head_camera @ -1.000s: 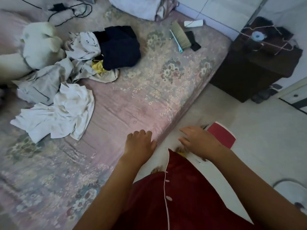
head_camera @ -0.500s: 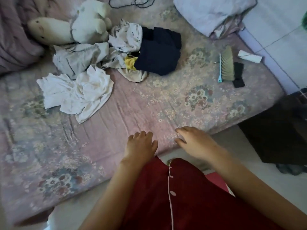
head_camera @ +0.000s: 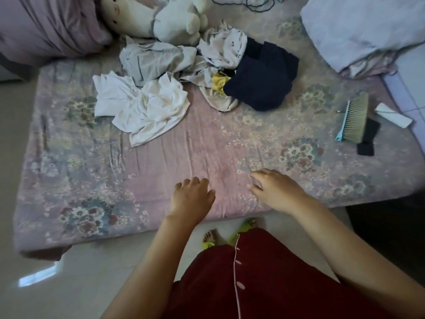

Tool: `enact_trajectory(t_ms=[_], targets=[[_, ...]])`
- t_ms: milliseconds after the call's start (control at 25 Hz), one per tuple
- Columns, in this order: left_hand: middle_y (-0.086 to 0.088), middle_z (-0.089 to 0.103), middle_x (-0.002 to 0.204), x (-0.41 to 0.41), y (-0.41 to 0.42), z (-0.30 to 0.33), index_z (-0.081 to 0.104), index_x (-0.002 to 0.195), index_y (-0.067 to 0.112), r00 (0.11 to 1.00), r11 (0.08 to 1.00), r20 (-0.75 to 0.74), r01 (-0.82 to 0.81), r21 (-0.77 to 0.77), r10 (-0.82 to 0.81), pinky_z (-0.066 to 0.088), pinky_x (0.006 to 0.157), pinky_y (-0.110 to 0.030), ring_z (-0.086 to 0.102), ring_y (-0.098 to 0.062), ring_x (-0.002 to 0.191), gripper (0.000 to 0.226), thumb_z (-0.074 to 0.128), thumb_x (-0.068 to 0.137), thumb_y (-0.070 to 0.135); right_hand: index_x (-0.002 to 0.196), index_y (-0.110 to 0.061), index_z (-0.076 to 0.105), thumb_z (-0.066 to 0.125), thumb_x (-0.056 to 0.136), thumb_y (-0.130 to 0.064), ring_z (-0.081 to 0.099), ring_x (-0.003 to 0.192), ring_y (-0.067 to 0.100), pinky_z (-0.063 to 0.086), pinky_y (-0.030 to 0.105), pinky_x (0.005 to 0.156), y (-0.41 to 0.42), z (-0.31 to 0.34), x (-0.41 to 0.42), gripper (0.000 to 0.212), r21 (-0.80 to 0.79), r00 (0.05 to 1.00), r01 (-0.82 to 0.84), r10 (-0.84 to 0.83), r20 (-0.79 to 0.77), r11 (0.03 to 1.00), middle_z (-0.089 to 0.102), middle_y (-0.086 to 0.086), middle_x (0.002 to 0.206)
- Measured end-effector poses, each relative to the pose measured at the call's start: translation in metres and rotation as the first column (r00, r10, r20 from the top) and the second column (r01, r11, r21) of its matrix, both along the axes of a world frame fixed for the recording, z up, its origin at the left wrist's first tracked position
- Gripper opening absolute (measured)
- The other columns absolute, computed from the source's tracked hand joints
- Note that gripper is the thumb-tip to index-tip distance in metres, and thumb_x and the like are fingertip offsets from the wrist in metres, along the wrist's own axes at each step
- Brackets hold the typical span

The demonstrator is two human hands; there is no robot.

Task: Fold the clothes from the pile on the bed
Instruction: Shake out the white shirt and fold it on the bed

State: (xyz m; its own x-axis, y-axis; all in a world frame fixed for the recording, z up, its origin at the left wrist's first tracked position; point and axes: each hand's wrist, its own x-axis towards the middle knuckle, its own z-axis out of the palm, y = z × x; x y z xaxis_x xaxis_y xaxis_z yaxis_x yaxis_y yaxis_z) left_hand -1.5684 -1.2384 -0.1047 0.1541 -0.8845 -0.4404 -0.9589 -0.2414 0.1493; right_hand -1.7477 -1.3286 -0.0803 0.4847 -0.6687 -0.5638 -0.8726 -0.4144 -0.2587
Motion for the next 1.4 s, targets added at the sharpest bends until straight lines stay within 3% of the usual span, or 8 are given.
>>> enact_trajectory(t_ms=[400,600,760,1000,1120,1200,1280,1400], targets=[[-0.004,0.058,0.121,-0.049,-0.032,-0.004,0.052,0.125,0.015,0.981,0.982,0.032,-0.188,-0.035,0.189,0.037,0.092,-0.034,0.053,-0.023,0.111,0.039,0.034,0.098,0.038,0.131,-0.014,0.047,0.037,0.099,-0.038,0.044,0.124,0.025,0.039,0.041,0.100,-0.059,-0.006,-0.036,0.042,0.004,0.984,-0.179,0.179,0.019,0.984,0.047,0.006,0.137],[-0.003,0.058,0.122,-0.081,-0.065,-0.025,0.052,0.126,0.017,0.948,0.950,0.072,-0.310,-0.020,0.311,0.038,0.093,-0.033,0.052,-0.023,0.113,0.039,0.034,0.098,0.038,0.137,-0.019,0.042,0.036,0.099,-0.036,0.042,0.126,0.023,0.038,0.036,0.100,-0.118,-0.030,-0.064,0.043,0.001,0.943,-0.332,0.331,0.025,0.943,0.045,0.003,0.140],[-0.004,0.058,0.121,-0.074,-0.101,-0.062,0.052,0.125,0.016,0.937,0.940,0.071,-0.338,-0.050,0.341,0.038,0.091,-0.034,0.053,-0.024,0.112,0.039,0.035,0.098,0.038,0.129,-0.014,0.048,0.038,0.098,-0.034,0.043,0.123,0.023,0.039,0.037,0.098,-0.151,-0.072,-0.056,0.038,0.011,0.936,-0.353,0.353,0.021,0.936,0.048,0.005,0.135],[-0.003,0.057,0.122,-0.026,-0.148,-0.207,0.052,0.125,0.016,0.928,0.932,0.099,-0.350,-0.096,0.359,0.038,0.089,-0.032,0.053,-0.023,0.112,0.038,0.034,0.099,0.037,0.140,-0.015,0.040,0.039,0.098,-0.032,0.036,0.133,0.021,0.033,0.033,0.106,-0.193,-0.224,-0.009,0.045,-0.056,0.925,-0.363,0.367,0.101,0.930,0.039,0.002,0.147],[-0.005,0.048,0.137,0.013,-0.153,-0.310,0.044,0.135,0.016,0.918,0.923,0.120,-0.363,-0.131,0.378,0.036,0.097,-0.033,0.047,-0.024,0.123,0.044,0.034,0.099,0.040,0.144,-0.019,0.034,0.038,0.098,-0.036,0.031,0.137,0.020,0.028,0.031,0.110,-0.199,-0.323,0.017,0.050,-0.107,0.896,-0.420,0.431,0.111,0.901,0.034,0.003,0.150],[-0.012,0.044,0.142,0.037,-0.151,-0.374,0.045,0.137,0.012,0.904,0.888,0.134,-0.356,-0.293,0.406,0.037,0.102,-0.041,0.045,-0.031,0.128,0.054,0.036,0.095,0.045,0.147,-0.022,0.029,0.023,0.093,-0.050,0.025,0.141,0.020,0.021,0.031,0.114,-0.201,-0.385,0.031,0.061,-0.215,0.867,-0.456,0.486,0.112,0.863,0.028,0.004,0.153],[-0.020,0.047,0.139,0.051,-0.152,-0.424,0.052,0.133,0.009,0.895,0.849,0.127,-0.349,-0.397,0.427,0.039,0.100,-0.052,0.048,-0.039,0.125,0.065,0.032,0.086,0.050,0.149,-0.025,0.022,0.002,0.075,-0.061,0.015,0.144,0.021,0.013,0.036,0.117,-0.203,-0.432,0.047,0.085,-0.285,0.844,-0.462,0.515,0.149,0.840,0.018,0.006,0.157],[-0.012,0.042,0.145,0.057,-0.155,-0.478,0.047,0.138,0.015,0.891,0.821,0.107,-0.353,-0.449,0.442,0.026,0.110,-0.049,0.040,-0.034,0.134,0.069,0.023,0.087,0.055,0.151,-0.033,0.006,-0.005,0.069,-0.066,-0.002,0.147,0.018,0.004,0.043,0.118,-0.208,-0.489,0.069,0.089,-0.390,0.822,-0.445,0.540,0.178,0.806,0.000,0.000,0.160]])
